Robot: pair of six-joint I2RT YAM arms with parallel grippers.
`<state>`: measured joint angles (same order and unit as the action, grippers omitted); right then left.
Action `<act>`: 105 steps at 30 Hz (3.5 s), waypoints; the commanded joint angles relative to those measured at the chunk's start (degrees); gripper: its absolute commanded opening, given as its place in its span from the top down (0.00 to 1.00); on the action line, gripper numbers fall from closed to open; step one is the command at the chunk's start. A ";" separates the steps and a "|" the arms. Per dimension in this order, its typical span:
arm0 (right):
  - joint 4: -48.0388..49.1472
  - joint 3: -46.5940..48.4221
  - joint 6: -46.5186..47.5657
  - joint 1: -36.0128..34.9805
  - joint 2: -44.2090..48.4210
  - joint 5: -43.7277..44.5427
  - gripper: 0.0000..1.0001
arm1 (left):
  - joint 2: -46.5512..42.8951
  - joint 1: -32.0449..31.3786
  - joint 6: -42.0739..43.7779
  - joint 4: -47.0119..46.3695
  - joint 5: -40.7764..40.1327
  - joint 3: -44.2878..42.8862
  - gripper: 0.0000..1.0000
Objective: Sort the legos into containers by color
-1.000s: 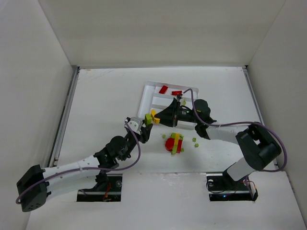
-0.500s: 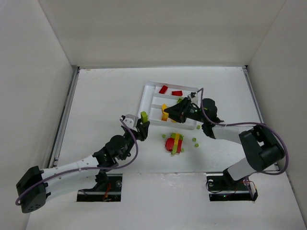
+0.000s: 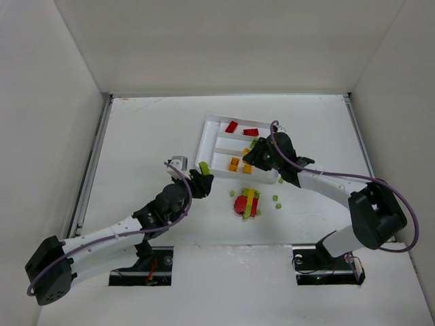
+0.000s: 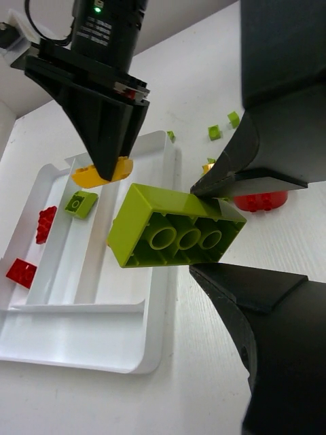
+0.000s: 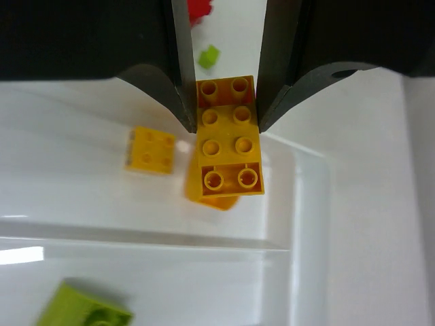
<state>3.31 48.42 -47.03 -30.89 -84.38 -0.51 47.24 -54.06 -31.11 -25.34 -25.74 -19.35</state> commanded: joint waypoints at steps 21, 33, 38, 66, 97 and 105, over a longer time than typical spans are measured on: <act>-9.11 2.03 10.55 0.53 -3.07 14.58 0.56 | 14.71 4.54 -7.03 5.03 7.54 -12.10 0.83; -3.15 -5.17 7.83 0.27 6.40 18.08 0.53 | 30.43 10.07 -6.86 8.99 15.08 -27.21 0.83; 2.48 -11.24 4.58 0.44 14.05 17.92 0.76 | 41.13 12.79 -7.46 11.89 23.94 -37.83 0.82; 9.87 -15.55 2.73 1.41 17.41 13.26 0.68 | 67.27 17.90 -43.41 16.90 19.76 -58.87 0.80; 10.14 -14.59 5.10 -0.34 16.53 11.77 0.75 | 62.20 17.46 -42.38 14.37 14.14 -55.54 0.50; 6.37 -10.19 9.14 -9.04 13.28 13.61 0.74 | 44.36 17.37 -26.91 1.80 13.52 -39.03 0.68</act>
<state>10.15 34.83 -40.40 -37.58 -70.52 12.23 99.83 -36.62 -65.71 -16.03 -10.87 -63.48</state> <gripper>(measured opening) 0.248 0.334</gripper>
